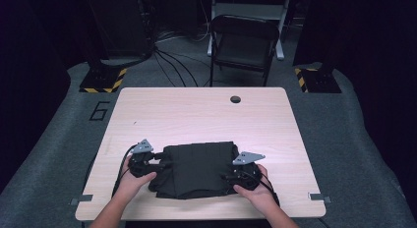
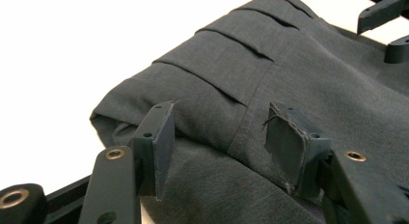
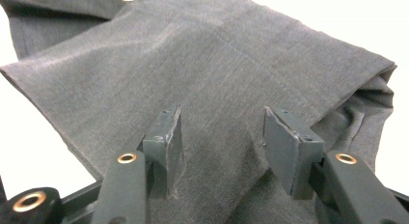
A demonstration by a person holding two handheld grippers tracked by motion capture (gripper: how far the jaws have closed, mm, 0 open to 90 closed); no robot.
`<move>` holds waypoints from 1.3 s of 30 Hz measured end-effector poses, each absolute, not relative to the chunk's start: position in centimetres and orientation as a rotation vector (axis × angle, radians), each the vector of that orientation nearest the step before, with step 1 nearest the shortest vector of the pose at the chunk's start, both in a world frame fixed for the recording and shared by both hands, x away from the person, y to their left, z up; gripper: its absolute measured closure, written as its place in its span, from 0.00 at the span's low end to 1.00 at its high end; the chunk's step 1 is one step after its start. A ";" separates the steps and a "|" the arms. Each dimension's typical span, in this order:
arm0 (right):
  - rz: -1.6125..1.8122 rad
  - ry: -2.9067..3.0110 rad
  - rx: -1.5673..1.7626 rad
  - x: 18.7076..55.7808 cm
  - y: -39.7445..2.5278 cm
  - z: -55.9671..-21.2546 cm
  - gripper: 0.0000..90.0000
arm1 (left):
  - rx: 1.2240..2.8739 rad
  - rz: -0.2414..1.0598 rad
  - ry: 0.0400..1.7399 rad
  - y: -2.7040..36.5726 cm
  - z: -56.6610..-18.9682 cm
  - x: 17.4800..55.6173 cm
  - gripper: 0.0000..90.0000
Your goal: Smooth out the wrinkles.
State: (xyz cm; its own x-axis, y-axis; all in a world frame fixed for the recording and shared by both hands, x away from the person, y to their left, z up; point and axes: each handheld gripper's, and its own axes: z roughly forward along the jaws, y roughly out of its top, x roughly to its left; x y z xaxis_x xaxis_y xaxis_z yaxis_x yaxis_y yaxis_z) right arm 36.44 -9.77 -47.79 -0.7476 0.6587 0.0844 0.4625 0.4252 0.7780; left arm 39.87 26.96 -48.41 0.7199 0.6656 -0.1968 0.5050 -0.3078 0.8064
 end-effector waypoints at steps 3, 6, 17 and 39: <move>1.236 2.445 0.970 36.5 -10.0 -47.4 0.53 | 1.949 0.209 0.919 27.4 -48.1 39.9 0.49; 1.227 2.443 0.974 36.6 -10.2 -46.9 0.53 | 1.921 0.192 0.948 28.0 -47.9 40.2 0.48; 1.235 2.409 1.003 37.5 -11.5 -44.9 0.47 | 1.903 0.256 0.995 29.7 -46.3 40.2 0.43; 1.203 2.227 1.280 37.2 -18.6 -44.7 0.41 | 1.922 0.316 1.073 32.2 -45.3 38.6 0.42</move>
State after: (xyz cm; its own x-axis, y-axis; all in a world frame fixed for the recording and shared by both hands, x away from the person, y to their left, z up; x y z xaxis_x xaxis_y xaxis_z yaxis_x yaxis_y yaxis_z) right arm 37.20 -18.61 -44.67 -0.5556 0.8199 0.1380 0.5651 0.2506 0.7860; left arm 38.61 32.15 -45.31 0.5934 0.7831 -0.1862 0.5575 -0.2330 0.7968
